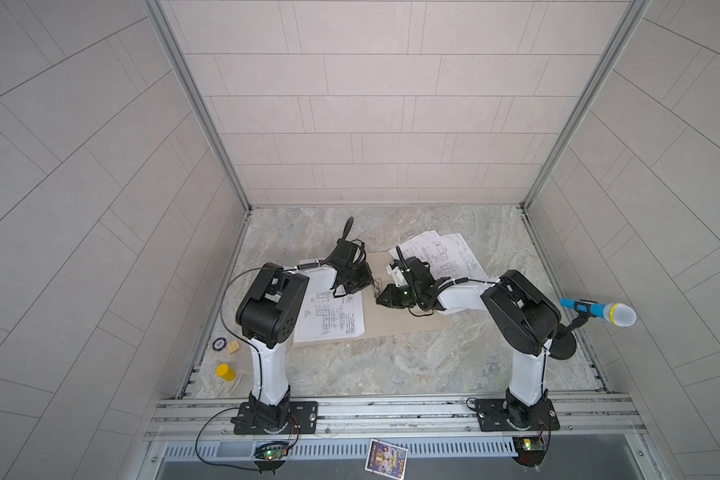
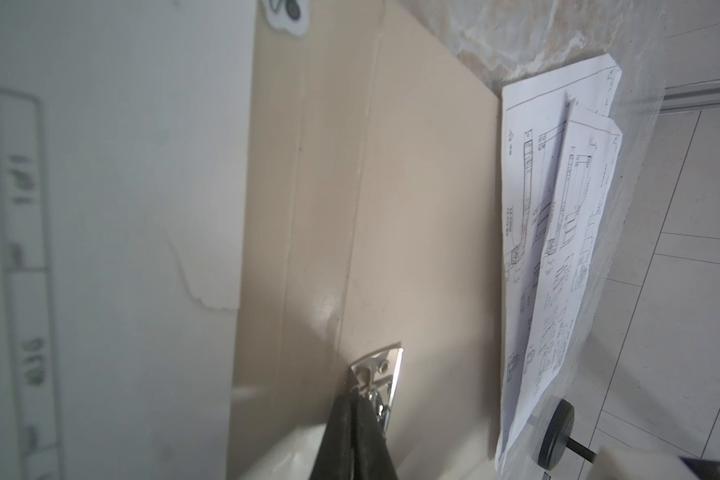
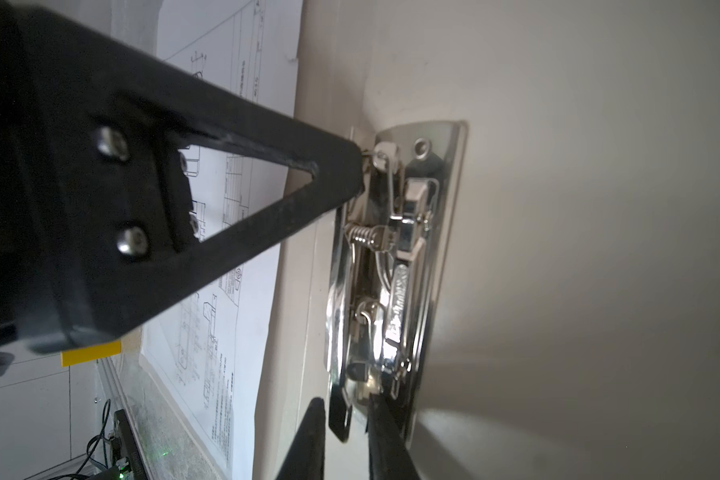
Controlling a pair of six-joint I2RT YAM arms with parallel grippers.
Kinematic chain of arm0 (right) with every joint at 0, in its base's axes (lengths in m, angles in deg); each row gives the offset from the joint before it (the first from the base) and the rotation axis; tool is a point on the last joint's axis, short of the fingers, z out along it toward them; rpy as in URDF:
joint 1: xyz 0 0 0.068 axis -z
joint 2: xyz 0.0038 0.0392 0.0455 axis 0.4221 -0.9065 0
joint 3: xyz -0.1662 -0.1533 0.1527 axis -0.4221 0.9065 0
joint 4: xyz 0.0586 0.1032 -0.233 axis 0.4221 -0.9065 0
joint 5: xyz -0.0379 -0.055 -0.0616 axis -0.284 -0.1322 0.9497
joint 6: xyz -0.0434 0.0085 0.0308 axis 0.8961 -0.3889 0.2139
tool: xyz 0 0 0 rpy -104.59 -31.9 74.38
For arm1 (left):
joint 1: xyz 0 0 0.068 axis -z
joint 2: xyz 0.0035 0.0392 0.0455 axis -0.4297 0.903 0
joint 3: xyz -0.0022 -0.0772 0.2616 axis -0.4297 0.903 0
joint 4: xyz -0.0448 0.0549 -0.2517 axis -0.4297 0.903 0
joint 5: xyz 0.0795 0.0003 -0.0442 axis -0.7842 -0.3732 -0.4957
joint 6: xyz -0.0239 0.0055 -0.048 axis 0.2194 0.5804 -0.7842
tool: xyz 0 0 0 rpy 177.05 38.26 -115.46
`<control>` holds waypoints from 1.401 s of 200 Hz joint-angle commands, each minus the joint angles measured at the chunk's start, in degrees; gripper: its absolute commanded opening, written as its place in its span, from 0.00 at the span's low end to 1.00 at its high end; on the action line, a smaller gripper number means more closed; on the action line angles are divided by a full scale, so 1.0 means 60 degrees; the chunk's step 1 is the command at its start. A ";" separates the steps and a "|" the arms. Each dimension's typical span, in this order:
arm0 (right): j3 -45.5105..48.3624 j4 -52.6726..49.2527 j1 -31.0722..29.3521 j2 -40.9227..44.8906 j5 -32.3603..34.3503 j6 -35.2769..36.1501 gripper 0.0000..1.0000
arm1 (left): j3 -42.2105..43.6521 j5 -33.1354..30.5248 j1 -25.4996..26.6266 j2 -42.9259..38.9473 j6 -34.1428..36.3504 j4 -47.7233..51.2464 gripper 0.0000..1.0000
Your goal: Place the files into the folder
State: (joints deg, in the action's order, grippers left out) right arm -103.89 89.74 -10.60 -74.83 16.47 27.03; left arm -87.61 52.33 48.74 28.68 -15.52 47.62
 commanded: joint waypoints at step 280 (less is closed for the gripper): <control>0.0608 0.0983 0.0169 0.0249 -0.0382 -0.1445 0.15 | 0.0036 0.0047 0.0058 -0.0252 0.0262 0.0265 0.02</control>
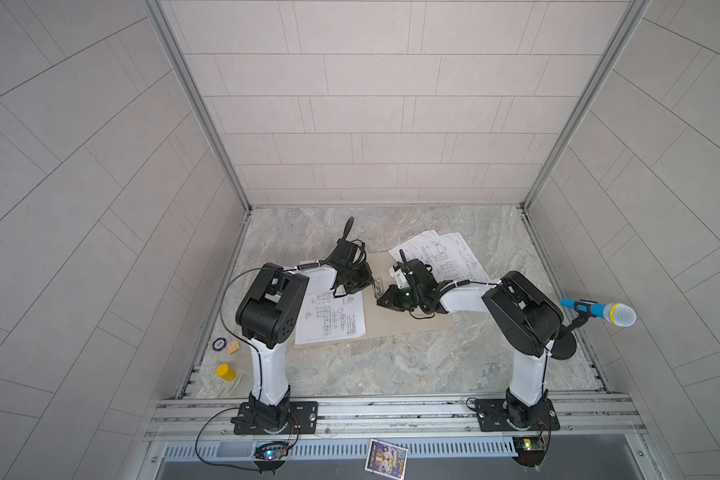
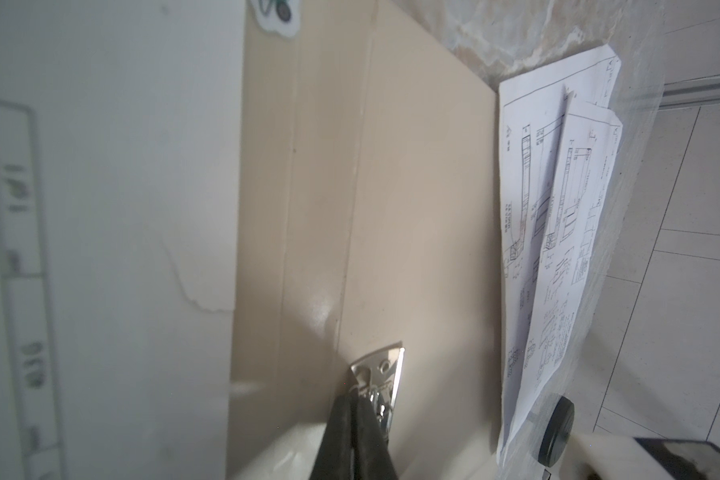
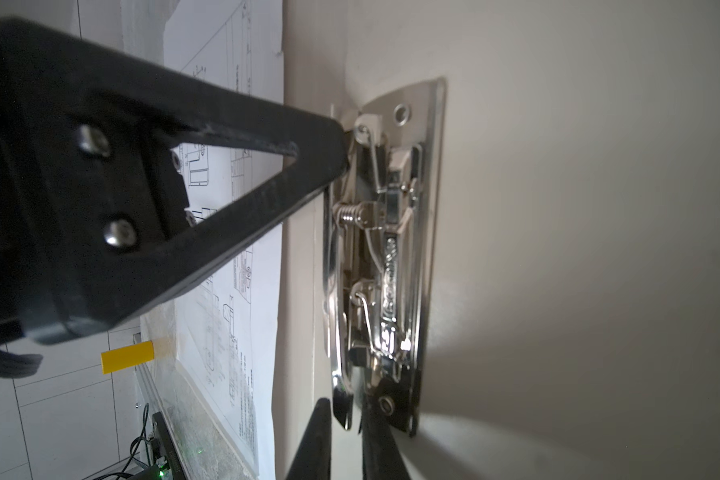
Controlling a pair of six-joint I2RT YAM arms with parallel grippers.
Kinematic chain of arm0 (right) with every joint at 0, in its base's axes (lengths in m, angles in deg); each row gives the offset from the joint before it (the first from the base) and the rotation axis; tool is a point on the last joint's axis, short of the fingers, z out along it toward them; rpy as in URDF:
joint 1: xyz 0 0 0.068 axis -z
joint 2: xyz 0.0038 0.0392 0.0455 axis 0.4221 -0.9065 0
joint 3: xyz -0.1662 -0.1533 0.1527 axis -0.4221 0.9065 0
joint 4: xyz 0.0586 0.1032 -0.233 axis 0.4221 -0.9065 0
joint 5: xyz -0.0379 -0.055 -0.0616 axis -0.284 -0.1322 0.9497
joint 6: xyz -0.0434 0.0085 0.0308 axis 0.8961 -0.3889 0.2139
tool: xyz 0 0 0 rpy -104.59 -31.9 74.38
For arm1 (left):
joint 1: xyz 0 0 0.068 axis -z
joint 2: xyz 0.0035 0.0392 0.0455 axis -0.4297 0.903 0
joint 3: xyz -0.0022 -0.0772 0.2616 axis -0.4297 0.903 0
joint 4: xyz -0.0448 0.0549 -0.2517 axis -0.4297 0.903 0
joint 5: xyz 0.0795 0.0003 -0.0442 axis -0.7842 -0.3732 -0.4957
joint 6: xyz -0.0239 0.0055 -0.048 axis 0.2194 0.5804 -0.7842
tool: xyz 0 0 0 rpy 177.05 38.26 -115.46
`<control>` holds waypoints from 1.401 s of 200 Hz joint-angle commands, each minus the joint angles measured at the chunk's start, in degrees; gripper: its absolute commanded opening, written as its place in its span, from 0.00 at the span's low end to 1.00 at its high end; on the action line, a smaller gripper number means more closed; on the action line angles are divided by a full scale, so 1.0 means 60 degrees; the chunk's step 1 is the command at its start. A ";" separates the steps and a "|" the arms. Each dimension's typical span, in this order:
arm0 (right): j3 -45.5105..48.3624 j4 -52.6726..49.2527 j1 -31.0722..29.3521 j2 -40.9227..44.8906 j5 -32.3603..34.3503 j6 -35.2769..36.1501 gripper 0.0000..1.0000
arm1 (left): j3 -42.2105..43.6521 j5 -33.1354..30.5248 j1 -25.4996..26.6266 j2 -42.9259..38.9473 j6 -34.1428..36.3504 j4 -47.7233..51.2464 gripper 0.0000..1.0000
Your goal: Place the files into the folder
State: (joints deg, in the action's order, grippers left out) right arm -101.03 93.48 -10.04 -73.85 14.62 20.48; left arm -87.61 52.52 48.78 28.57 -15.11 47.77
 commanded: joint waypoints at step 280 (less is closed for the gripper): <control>-0.0281 -0.0970 0.0104 -0.0552 0.0208 0.0552 0.00 | 0.0066 0.0015 0.0052 -0.0243 0.0176 0.0203 0.03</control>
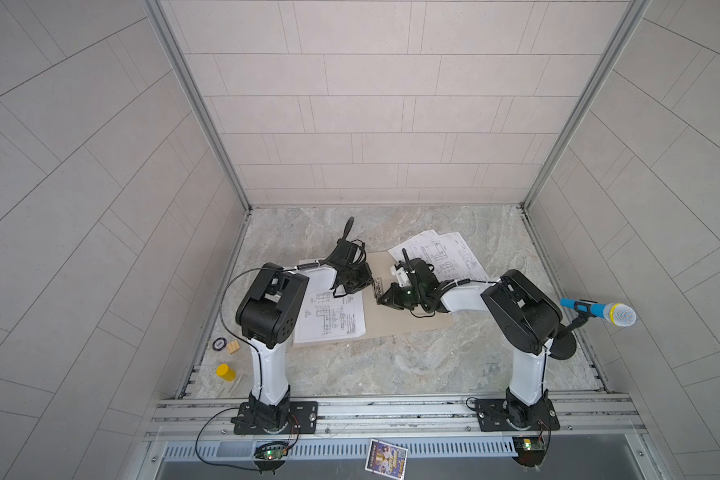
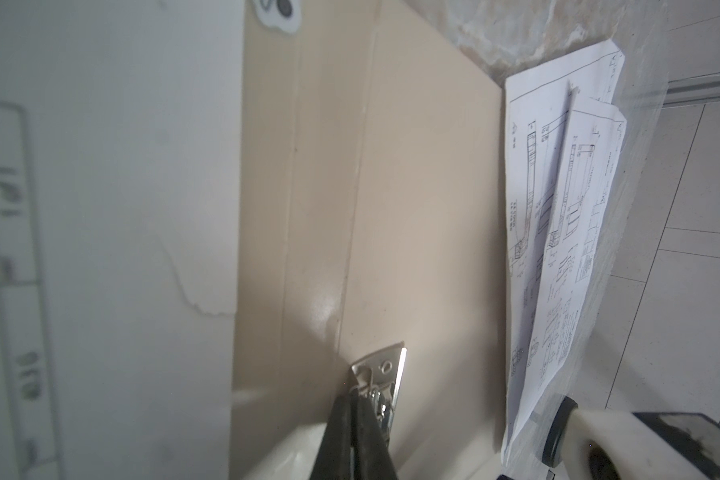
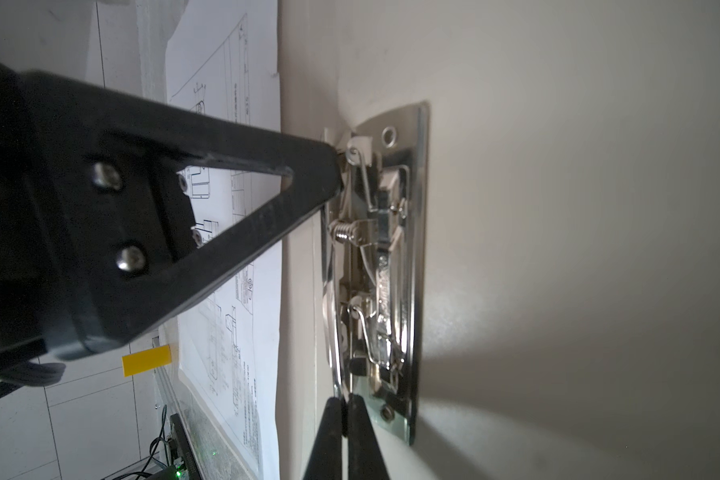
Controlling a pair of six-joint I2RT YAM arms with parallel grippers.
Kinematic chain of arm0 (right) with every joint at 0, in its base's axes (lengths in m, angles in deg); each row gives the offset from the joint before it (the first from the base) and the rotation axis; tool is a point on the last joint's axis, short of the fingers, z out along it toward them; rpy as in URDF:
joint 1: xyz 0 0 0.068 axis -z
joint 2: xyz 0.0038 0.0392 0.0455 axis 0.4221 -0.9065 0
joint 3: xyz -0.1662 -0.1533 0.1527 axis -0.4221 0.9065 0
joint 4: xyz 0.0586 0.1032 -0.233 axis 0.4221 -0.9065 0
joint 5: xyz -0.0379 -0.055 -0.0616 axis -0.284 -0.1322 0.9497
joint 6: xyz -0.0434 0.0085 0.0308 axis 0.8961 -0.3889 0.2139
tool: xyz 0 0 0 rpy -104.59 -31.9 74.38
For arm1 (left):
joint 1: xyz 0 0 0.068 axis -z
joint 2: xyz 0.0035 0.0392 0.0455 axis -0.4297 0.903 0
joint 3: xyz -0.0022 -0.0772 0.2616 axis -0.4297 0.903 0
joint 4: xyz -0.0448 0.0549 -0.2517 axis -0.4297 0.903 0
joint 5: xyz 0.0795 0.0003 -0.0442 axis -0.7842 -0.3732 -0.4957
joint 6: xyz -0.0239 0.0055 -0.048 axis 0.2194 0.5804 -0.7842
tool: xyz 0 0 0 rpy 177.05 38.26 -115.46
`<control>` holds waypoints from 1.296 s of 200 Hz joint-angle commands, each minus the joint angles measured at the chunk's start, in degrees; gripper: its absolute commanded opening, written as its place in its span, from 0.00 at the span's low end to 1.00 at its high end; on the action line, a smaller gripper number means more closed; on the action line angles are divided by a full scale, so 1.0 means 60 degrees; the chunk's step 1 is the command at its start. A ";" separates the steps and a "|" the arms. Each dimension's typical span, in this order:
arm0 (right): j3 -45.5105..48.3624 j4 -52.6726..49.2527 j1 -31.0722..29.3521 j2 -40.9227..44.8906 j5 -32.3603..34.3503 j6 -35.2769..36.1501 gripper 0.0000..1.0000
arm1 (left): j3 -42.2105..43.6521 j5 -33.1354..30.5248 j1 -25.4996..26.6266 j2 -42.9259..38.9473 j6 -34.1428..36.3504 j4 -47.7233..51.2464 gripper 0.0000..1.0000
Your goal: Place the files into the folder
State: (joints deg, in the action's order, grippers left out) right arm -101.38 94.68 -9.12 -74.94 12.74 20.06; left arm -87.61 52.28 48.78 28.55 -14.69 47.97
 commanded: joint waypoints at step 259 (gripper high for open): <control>-0.0774 -0.3871 -0.0106 -0.0672 0.3462 0.1728 0.00 | 0.0027 0.0478 0.0052 0.0049 0.0223 -0.0007 0.02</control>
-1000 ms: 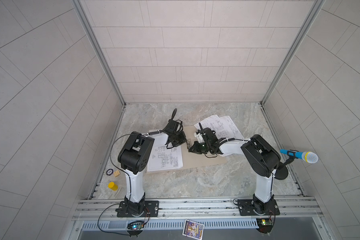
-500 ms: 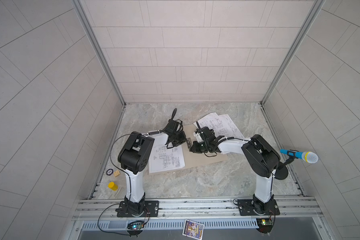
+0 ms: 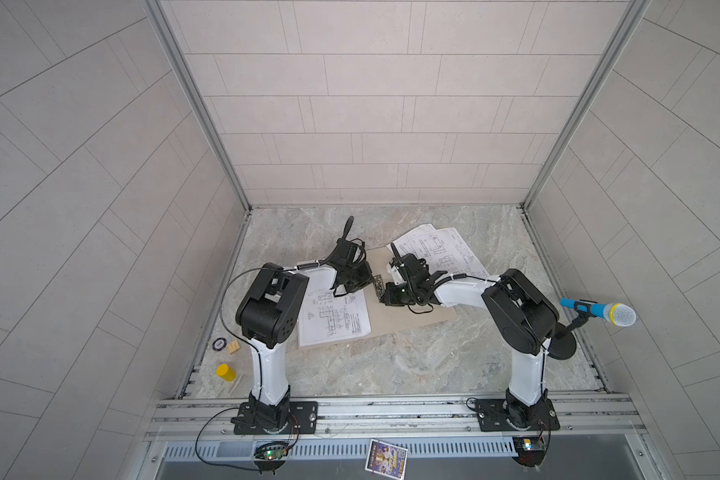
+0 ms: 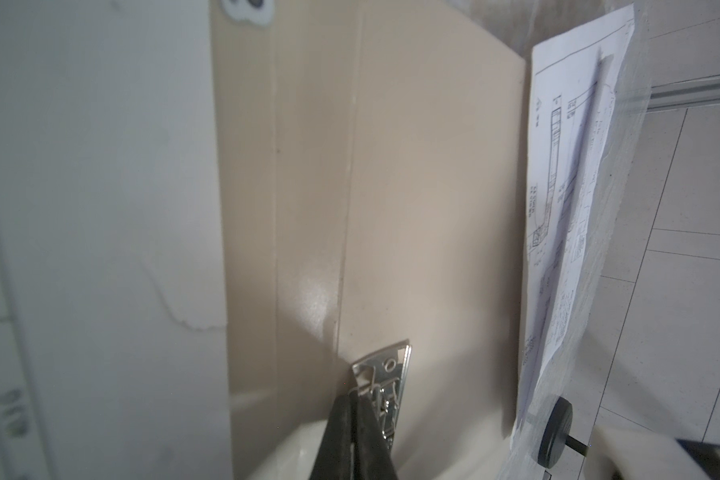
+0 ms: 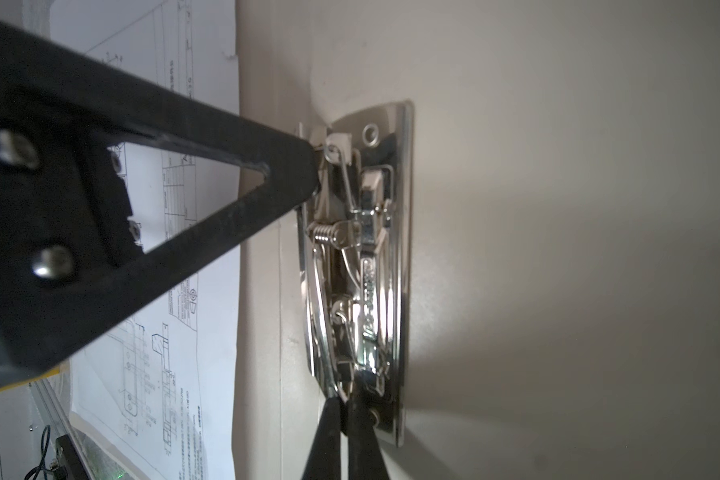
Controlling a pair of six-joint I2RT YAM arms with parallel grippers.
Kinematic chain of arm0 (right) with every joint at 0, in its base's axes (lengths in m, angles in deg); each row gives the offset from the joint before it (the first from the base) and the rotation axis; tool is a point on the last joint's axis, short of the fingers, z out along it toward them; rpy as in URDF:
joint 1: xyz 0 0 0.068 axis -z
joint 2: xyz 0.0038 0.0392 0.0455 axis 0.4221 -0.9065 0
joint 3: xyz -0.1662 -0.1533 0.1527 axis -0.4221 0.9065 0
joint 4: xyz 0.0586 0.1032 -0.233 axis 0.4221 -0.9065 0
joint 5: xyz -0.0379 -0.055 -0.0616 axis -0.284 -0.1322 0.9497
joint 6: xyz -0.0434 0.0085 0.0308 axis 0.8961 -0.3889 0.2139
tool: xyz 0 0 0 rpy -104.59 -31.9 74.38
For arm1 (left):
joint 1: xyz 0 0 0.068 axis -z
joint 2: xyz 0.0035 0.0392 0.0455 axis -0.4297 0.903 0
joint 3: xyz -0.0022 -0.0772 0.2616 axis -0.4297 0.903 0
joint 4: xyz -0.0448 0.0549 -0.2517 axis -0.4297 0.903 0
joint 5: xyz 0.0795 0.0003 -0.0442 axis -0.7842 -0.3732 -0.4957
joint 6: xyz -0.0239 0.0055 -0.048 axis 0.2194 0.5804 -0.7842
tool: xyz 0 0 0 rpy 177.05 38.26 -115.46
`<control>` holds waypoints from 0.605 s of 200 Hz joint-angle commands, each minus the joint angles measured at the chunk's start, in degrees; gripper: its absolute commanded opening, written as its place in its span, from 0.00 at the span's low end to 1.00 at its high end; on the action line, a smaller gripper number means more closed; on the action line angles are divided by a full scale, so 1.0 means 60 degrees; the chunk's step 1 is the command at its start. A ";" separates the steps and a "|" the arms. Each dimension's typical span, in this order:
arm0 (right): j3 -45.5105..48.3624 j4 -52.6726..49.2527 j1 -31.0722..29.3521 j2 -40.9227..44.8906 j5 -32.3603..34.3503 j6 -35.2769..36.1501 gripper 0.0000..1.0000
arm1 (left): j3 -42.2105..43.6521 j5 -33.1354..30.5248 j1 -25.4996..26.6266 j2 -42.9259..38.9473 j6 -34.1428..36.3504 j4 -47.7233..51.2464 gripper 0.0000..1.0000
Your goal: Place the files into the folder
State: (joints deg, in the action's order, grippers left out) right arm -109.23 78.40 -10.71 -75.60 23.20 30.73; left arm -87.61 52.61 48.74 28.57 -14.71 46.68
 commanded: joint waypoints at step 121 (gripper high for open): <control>0.0625 -0.0652 0.0287 -0.0525 0.1966 -0.0406 0.00 | -0.0002 0.0571 0.0059 0.0147 0.0304 0.0209 0.02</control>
State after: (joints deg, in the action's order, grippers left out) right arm -107.81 80.60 -10.76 -74.81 25.17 28.85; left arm -87.61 52.66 48.72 28.61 -14.69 45.63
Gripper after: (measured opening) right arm 0.048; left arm 0.053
